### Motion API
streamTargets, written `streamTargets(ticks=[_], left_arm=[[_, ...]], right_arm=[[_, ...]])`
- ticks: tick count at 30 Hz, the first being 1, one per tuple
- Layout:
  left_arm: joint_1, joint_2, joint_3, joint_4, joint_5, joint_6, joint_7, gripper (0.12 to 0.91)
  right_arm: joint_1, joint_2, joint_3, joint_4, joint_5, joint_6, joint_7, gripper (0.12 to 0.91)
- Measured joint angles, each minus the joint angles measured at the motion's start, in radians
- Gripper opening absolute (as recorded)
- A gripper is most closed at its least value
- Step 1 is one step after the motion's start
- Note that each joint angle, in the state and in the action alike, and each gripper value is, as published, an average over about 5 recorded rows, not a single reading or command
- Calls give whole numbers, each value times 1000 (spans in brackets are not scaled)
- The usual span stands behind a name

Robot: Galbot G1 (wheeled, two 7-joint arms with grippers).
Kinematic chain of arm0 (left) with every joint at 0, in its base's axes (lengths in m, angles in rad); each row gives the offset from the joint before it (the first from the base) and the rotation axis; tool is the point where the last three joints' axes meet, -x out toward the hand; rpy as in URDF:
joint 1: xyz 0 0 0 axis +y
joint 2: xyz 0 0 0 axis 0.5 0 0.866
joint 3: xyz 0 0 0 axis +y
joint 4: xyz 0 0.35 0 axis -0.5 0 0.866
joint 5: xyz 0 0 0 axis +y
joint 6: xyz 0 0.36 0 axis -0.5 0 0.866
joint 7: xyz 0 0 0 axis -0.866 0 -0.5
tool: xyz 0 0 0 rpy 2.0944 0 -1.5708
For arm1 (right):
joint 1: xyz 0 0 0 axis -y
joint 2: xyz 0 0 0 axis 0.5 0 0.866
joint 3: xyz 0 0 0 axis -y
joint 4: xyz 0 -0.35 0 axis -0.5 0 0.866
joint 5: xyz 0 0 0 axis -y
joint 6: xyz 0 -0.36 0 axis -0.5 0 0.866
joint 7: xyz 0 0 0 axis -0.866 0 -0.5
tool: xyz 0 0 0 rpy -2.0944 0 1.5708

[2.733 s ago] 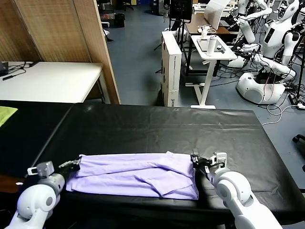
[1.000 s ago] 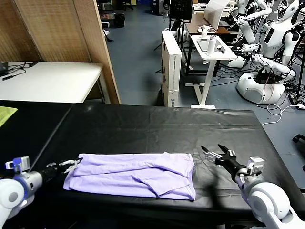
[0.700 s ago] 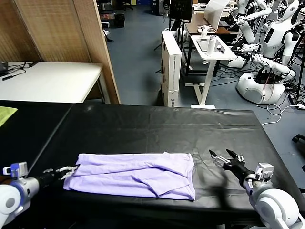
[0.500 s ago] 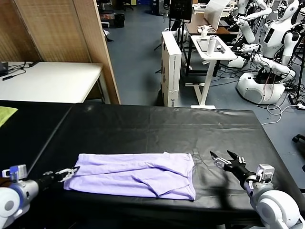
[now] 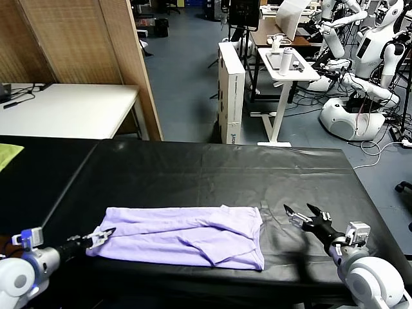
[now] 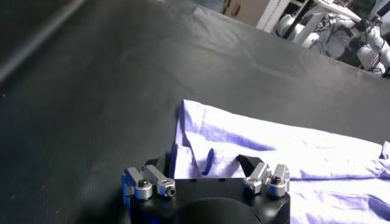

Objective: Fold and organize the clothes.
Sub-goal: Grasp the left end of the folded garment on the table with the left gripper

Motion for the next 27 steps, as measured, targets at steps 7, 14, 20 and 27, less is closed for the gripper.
streamTargets(ticks=[7,14,20,27], left_arm=[[-7,5,0,16,-37,-1,5,907],[-10,0,1,28,-55,-2,9,898],[-7,-9,2,19,-56,-1,9,830],[-12,-17,6,10,-54,3,5,687]], right_arm=[[0,7,-5,0,-8,0,1,907],[-1,9,-6,2,-12,-1,1,907],[1,11,-8,3,-12,-1,2,907],[1,17,-13,4,-15,-1,3,907]])
